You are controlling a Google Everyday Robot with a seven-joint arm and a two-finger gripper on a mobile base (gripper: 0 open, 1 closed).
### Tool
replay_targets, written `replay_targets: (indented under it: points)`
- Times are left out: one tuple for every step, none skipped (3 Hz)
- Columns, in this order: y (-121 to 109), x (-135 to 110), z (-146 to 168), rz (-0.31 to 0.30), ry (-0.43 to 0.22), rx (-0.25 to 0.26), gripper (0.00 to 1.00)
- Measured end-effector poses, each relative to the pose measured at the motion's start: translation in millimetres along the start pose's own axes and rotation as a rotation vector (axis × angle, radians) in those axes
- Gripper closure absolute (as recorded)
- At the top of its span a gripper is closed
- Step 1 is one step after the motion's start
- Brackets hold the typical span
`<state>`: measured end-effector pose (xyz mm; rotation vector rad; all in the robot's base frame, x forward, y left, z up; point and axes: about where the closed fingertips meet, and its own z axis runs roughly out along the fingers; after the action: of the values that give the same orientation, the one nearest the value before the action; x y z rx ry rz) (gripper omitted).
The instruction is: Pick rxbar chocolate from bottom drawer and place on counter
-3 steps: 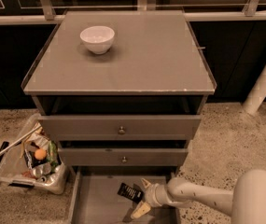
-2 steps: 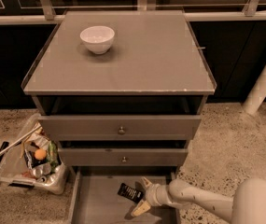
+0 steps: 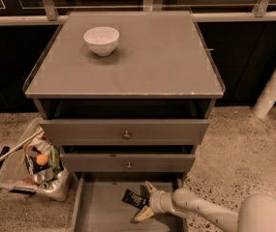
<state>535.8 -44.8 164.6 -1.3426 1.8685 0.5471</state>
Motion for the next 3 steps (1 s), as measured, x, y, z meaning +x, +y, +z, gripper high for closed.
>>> replay_targets:
  points:
    - [-0.4, 2.8, 14.7, -0.019, -0.013, -0.002, 0.0]
    - [2.4, 5.6, 27.9, -0.024, -0.024, -0.017, 0.0]
    - [5.9, 11.0, 37.1, -0.017, -0.026, -0.032, 0.0]
